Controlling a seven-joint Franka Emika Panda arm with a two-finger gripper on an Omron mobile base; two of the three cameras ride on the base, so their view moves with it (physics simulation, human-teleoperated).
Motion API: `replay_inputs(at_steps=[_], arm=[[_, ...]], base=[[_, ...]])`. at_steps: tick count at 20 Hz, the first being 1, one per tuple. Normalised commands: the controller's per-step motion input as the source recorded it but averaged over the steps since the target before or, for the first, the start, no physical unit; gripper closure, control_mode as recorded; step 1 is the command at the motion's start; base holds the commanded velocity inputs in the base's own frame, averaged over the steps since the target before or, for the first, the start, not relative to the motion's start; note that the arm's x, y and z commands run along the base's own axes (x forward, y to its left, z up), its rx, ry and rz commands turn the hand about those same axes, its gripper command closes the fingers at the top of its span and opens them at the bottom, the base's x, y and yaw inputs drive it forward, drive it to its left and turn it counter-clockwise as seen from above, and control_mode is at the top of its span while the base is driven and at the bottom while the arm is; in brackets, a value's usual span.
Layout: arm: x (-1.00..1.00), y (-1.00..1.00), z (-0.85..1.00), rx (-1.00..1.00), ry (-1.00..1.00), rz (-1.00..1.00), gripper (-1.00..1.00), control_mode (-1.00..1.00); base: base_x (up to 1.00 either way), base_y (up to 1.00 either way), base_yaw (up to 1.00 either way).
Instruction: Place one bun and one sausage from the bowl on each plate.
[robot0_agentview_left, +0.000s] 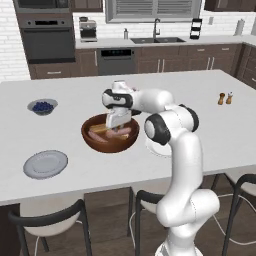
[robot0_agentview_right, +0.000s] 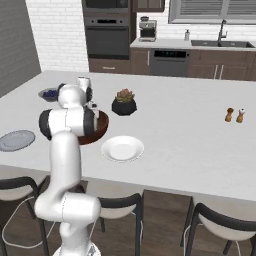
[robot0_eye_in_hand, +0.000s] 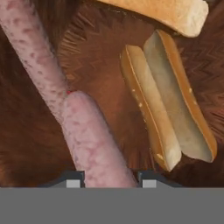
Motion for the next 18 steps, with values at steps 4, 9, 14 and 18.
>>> replay_inputs(at_steps=[4, 9, 14, 18], arm=[[-0.19, -0.11, 0.70, 0.00, -0.09, -0.02, 1.00, -1.00], [-0.42, -0.75, 0.38, 0.07, -0.08, -0.26, 1.00, -1.00], [-0.23, -0.99, 0.08, 0.07, -0.07, -0.40, 1.00, -1.00], [-0.03, -0.77, 0.00, 0.00, -0.01, -0.47, 1.00, -1.00]], base=[[0.00, 0.00, 0.00], [0.00, 0.00, 0.00], [0.00, 0.00, 0.00], [0.00, 0.00, 0.00]])
